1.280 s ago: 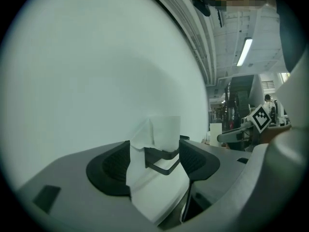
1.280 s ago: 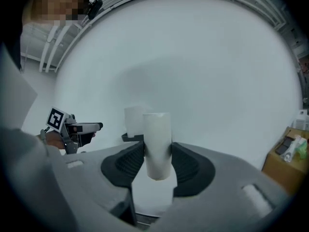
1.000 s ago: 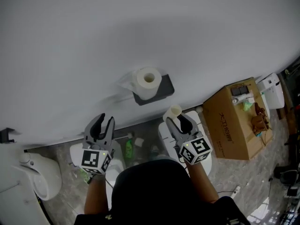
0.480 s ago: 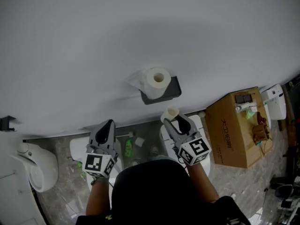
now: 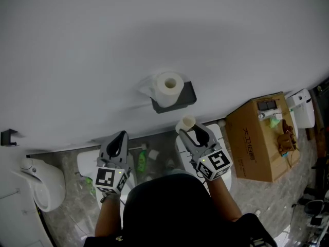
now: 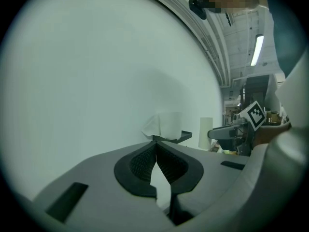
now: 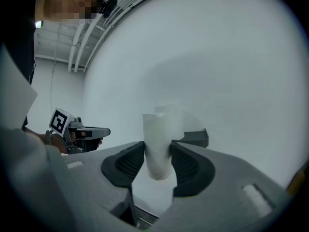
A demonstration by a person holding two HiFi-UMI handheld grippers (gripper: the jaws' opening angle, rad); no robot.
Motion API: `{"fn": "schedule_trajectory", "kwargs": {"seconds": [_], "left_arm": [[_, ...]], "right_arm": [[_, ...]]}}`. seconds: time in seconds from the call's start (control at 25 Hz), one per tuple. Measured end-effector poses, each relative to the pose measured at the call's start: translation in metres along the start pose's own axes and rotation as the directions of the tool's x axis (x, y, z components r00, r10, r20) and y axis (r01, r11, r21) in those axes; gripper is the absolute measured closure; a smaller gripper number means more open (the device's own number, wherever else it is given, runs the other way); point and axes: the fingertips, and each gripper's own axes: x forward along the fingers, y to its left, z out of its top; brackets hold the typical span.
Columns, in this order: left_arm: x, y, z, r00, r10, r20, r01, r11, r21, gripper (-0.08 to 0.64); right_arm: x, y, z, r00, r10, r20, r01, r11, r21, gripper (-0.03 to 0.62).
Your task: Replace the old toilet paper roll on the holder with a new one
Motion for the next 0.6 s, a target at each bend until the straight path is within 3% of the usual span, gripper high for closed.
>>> {"fn": "schedule_trajectory", "kwargs": {"seconds": [0.6], "left_arm": [[-0.0059,0.0082,-0.0060,1.000,0.014,-0.024,-0.014,1.000,-0.027,0.545]], "right_arm": [[0.0010,0.0017,-0.0046,1.000,-0.012,-0.003,0.012,0.999,0.030,0.422]]}}
